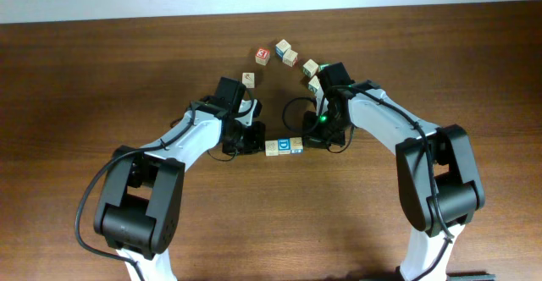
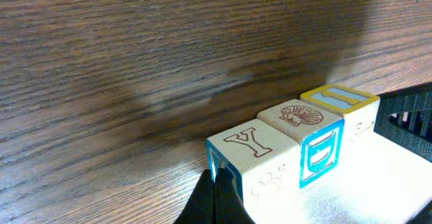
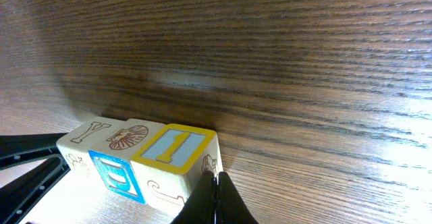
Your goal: Rotate 3 blocks
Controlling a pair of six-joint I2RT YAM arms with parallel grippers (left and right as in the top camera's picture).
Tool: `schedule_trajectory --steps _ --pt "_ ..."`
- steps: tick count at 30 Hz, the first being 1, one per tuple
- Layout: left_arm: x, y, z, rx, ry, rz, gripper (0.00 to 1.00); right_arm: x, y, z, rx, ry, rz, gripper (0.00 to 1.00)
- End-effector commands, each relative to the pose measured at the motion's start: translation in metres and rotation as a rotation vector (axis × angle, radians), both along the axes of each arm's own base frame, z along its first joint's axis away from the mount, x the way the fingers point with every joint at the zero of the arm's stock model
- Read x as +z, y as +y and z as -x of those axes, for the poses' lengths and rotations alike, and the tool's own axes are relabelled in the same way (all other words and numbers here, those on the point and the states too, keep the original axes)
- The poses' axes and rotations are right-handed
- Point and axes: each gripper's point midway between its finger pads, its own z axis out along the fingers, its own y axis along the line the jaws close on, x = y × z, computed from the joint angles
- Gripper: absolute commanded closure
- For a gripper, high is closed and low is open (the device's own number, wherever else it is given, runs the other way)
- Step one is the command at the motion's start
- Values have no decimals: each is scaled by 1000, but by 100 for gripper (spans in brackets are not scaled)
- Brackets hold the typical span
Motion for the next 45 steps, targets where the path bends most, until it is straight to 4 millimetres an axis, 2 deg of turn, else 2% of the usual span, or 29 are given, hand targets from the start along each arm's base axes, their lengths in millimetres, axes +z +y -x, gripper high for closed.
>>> schedule_trajectory --steps 1,8,13,17,19,21,23,45 --pt "12 -15 -2 -57 -19 73 100 2 16 6 34 16 -58 96" --pt "8 2 -9 29 5 31 100 2 16 6 34 16 -58 96" --pt "12 3 -14 37 -6 33 100 2 15 7 33 16 -58 96" --pt "11 4 -12 37 6 27 84 2 16 6 33 16 -58 96" --pt "11 5 -11 38 9 22 83 2 16 6 33 16 -58 96" --pt "11 5 -11 38 9 22 88 2 16 6 33 16 -58 96" --pt "11 5 -11 38 9 22 100 2 16 7 33 17 -58 96" --pt "9 5 -11 37 8 22 100 2 15 10 22 37 -57 96"
